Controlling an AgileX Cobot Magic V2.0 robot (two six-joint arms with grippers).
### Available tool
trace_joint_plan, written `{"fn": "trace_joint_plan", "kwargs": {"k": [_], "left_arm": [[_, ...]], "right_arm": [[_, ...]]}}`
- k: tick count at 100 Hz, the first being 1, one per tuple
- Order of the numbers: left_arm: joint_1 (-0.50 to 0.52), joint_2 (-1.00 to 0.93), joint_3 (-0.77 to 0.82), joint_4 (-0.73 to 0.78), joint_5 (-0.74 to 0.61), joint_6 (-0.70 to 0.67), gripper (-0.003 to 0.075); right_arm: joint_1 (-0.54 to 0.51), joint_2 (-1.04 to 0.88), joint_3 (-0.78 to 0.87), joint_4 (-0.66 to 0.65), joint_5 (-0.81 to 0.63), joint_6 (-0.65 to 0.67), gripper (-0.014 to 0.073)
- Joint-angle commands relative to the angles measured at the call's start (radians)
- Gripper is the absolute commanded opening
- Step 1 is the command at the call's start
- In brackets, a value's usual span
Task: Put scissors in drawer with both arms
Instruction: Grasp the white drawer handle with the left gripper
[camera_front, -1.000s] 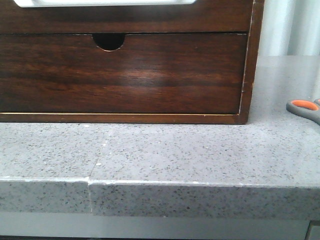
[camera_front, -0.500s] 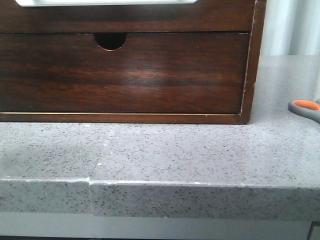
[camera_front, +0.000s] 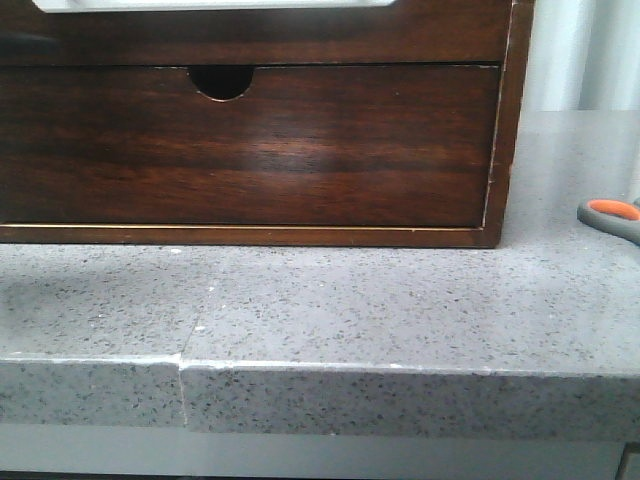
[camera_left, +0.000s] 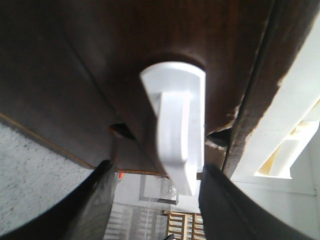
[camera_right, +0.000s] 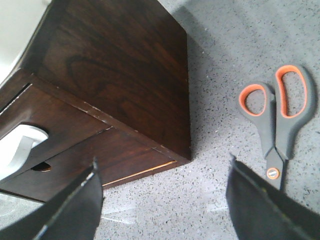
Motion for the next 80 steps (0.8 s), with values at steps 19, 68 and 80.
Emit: {"fn": "trace_joint_plan", "kwargs": {"k": [19,68,80], "left_arm": [[-0.001,0.074,-0.1,-0.084,0.057,0.011,0.0357],[-0.001,0.111,-0.107,-0.084,0.036,0.055,-0.002],[-0.001,0.105,-0.107,-0.072,0.046,0.056,-0.002]], "right_arm": [[-0.007,0.013,-0.038,0.001,-0.034,-0.005,0.0466],[-0.007,0.013,-0.038,0.001,-0.001,-0.005,0.0466],[-0.007,0.013,-0.038,0.001,0.013,-0.005,0.0466]]}}
